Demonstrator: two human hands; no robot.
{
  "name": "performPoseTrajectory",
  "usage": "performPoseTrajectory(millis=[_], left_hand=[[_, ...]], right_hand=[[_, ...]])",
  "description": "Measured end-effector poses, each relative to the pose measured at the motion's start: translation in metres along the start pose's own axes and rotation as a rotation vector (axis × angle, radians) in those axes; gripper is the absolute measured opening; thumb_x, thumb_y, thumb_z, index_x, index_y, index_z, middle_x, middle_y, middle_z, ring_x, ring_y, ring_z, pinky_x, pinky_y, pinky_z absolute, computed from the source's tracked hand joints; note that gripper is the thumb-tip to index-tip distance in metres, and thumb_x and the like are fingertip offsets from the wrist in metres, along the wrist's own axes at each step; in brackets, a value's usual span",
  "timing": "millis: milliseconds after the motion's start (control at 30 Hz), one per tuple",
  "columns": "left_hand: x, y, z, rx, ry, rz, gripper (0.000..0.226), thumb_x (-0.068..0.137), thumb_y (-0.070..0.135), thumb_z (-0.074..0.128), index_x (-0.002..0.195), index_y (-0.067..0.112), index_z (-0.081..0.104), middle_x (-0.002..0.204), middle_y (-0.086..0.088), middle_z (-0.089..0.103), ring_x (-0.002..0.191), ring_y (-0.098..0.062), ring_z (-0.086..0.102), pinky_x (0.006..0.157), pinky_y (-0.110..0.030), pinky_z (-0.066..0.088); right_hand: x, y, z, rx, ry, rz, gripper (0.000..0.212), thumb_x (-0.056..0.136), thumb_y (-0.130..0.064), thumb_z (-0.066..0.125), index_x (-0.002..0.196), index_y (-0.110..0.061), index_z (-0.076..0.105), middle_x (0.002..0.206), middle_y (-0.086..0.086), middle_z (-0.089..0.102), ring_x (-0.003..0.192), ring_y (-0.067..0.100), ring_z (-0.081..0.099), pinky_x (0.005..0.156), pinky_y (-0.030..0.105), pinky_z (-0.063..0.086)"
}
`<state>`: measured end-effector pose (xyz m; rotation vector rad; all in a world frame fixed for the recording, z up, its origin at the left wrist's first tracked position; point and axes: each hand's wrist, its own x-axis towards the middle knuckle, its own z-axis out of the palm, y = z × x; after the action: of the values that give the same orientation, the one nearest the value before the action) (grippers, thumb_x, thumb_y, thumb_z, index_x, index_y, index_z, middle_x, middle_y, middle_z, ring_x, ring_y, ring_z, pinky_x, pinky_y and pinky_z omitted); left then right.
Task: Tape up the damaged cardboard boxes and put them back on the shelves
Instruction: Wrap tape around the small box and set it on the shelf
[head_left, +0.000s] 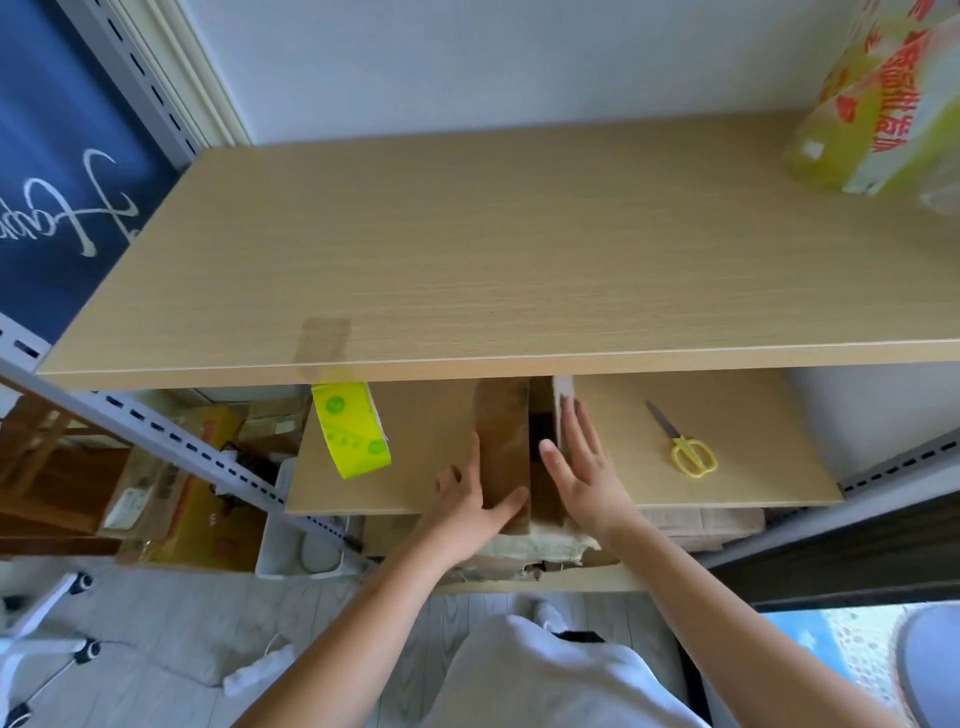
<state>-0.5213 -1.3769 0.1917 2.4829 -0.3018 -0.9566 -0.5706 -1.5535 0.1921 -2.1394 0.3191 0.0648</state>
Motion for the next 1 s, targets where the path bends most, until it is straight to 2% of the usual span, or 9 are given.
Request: performPoseTrajectory(millis=[100, 200, 467, 600, 700, 767, 867, 933, 1000], left_hand=[[-0.002, 0.0, 0.004, -0.085, 0.06, 0.02, 0.107, 0.079, 0.083, 0.046, 0.152, 0.043, -0.022, 0.16, -0.01, 0.008, 0.148, -0.035, 0.015, 0.112, -0.05, 0.036], [0.002, 0.003, 0.006, -0.16, 0.06, 0.057, 0.107, 0.084, 0.075, 0.05, 0.153, 0.038, -0.022, 0.165, -0.004, -0.012, 0.153, -0.027, 0.002, 0.12, -0.049, 0.025], [0.004, 0.01, 0.014, -0.213, 0.071, 0.164, 0.099, 0.094, 0.058, 0.051, 0.149, 0.038, -0.028, 0.163, 0.001, -0.027, 0.154, -0.021, -0.003, 0.121, -0.039, 0.021], [0.004, 0.004, 0.017, -0.49, 0.109, 0.069, 0.12, 0.081, 0.058, 0.071, 0.152, 0.039, -0.023, 0.165, 0.005, 0.01, 0.148, -0.025, 0.027, 0.115, -0.038, 0.033], [0.002, 0.004, 0.017, -0.684, 0.058, -0.093, 0.124, 0.062, 0.069, 0.076, 0.158, 0.028, 0.009, 0.151, 0.006, 0.045, 0.13, -0.019, 0.049, 0.107, -0.034, 0.039], [-0.001, 0.005, 0.015, -0.771, 0.014, -0.107, 0.119, 0.06, 0.072, 0.074, 0.156, 0.03, 0.019, 0.145, 0.007, 0.05, 0.128, -0.016, 0.049, 0.107, -0.035, 0.036], [-0.004, 0.005, 0.011, -0.752, -0.094, -0.106, 0.09, 0.084, 0.075, 0.055, 0.156, 0.038, 0.017, 0.153, 0.017, 0.031, 0.144, -0.012, 0.028, 0.115, -0.034, 0.023], [-0.005, 0.007, 0.009, -0.835, -0.002, 0.003, 0.055, 0.108, 0.031, 0.035, 0.159, 0.03, 0.013, 0.165, 0.009, 0.014, 0.146, -0.008, 0.019, 0.112, -0.022, 0.019], [-0.006, 0.007, 0.007, -1.059, 0.082, 0.076, 0.059, 0.1, -0.003, 0.026, 0.155, 0.02, 0.024, 0.161, -0.006, 0.029, 0.14, -0.014, 0.035, 0.115, -0.025, 0.026]], right_hand=[[0.008, 0.007, 0.009, -0.247, -0.034, -0.03, 0.074, 0.089, -0.071, 0.012, 0.152, -0.044, -0.014, 0.159, -0.013, -0.026, 0.149, 0.014, -0.02, 0.123, 0.044, 0.008], [0.009, 0.018, 0.012, -0.346, -0.032, -0.014, 0.069, 0.092, -0.069, 0.016, 0.152, -0.047, -0.011, 0.159, -0.015, -0.027, 0.151, 0.026, -0.003, 0.118, 0.046, 0.024], [0.012, 0.032, 0.009, -0.283, -0.053, -0.051, 0.061, 0.104, -0.041, 0.036, 0.157, -0.034, 0.007, 0.162, -0.012, -0.021, 0.152, 0.023, -0.001, 0.123, 0.041, 0.015], [0.006, 0.032, 0.013, -0.021, 0.096, -0.031, 0.076, 0.099, -0.034, 0.053, 0.157, -0.029, 0.004, 0.163, -0.012, -0.016, 0.149, 0.006, -0.004, 0.119, 0.026, 0.013], [0.003, 0.031, 0.017, 0.251, 0.102, 0.205, 0.094, 0.094, -0.045, 0.058, 0.155, -0.033, -0.013, 0.165, -0.004, -0.002, 0.149, 0.013, 0.012, 0.117, 0.029, 0.02], [0.005, 0.028, 0.013, 0.459, 0.044, 0.35, 0.086, 0.095, -0.05, 0.054, 0.153, -0.045, -0.009, 0.155, 0.0, 0.031, 0.125, 0.019, 0.051, 0.096, 0.032, 0.051], [0.016, 0.023, 0.001, 0.549, -0.023, 0.462, 0.073, 0.094, -0.063, 0.044, 0.148, -0.059, -0.005, 0.124, 0.0, 0.048, 0.093, 0.017, 0.065, 0.06, 0.023, 0.056], [0.027, 0.024, -0.007, 0.578, -0.025, 0.456, 0.069, 0.094, -0.067, 0.038, 0.149, -0.058, -0.002, 0.134, 0.002, 0.049, 0.108, 0.024, 0.063, 0.08, 0.027, 0.055], [0.039, 0.022, -0.013, 0.659, 0.037, 0.44, 0.062, 0.098, -0.061, 0.036, 0.152, -0.053, 0.006, 0.153, 0.004, 0.039, 0.132, 0.028, 0.047, 0.108, 0.035, 0.039]])
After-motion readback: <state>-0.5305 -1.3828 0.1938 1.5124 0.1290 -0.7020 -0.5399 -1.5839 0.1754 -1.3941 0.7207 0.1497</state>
